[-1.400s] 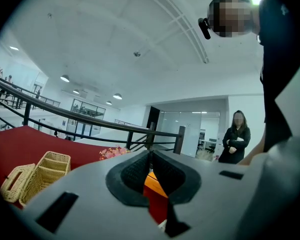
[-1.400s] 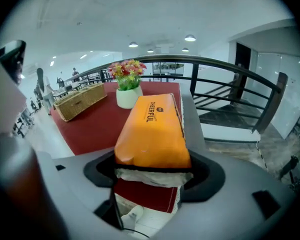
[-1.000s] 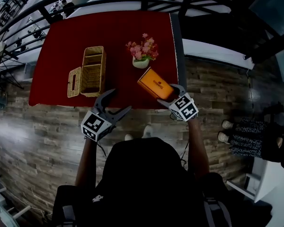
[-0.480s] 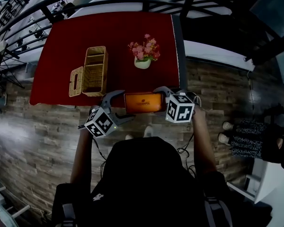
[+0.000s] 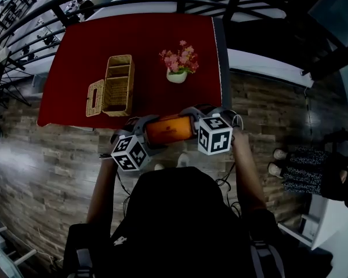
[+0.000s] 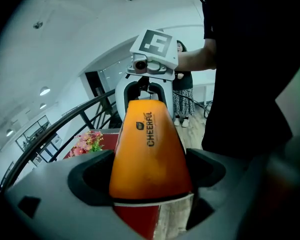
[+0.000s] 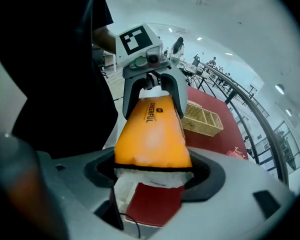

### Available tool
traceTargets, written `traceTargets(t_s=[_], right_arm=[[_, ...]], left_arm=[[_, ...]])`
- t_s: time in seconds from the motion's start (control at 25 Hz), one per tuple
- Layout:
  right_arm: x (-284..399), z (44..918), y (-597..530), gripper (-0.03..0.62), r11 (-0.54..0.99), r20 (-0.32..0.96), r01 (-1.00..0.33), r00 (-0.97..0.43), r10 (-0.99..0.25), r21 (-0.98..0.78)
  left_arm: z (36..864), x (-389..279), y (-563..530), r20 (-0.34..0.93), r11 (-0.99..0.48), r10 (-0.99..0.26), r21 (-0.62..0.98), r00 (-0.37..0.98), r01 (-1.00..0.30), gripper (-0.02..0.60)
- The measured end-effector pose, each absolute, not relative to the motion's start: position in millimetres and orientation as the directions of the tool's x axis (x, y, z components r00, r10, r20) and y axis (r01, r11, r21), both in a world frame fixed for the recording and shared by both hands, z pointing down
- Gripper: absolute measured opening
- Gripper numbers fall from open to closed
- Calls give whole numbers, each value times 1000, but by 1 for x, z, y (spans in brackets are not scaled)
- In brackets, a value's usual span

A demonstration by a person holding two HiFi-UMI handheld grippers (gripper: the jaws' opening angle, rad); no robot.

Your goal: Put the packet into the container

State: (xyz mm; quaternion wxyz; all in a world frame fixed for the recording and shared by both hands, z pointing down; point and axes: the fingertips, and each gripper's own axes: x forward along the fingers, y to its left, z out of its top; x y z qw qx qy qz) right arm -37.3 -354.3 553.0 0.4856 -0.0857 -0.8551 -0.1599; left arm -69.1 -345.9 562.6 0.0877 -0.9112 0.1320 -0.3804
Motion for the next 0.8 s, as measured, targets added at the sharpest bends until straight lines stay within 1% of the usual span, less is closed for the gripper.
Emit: traceTargets(t_s=[0.08, 0.2, 0.28, 0.4, 0.52, 0.8], right_arm=[[-39, 553, -354, 362, 938, 855, 294, -518, -5, 183], [-40, 556, -354, 362, 952, 856, 259, -518, -7, 164], [-42, 559, -355, 364, 959, 859, 232, -512, -20, 161], [-47, 559, -359, 365, 964, 843, 192, -535, -57, 186], [-50, 559, -364, 368, 966, 824, 160, -560, -81, 204], [-54, 542, -363, 371, 975, 760, 73, -639, -115, 209]], left_arm=[[563, -71, -347, 680, -946, -318, -270, 660, -177, 440], [563, -74, -346, 700, -946, -315, -283, 641, -155, 369], [562, -78, -346, 718, -947, -313, -287, 622, -144, 352], [559, -85, -348, 732, -943, -324, -300, 599, -144, 338], [559, -89, -352, 736, -942, -329, -302, 592, -148, 337], [554, -98, -348, 709, -949, -314, -257, 631, -183, 337]])
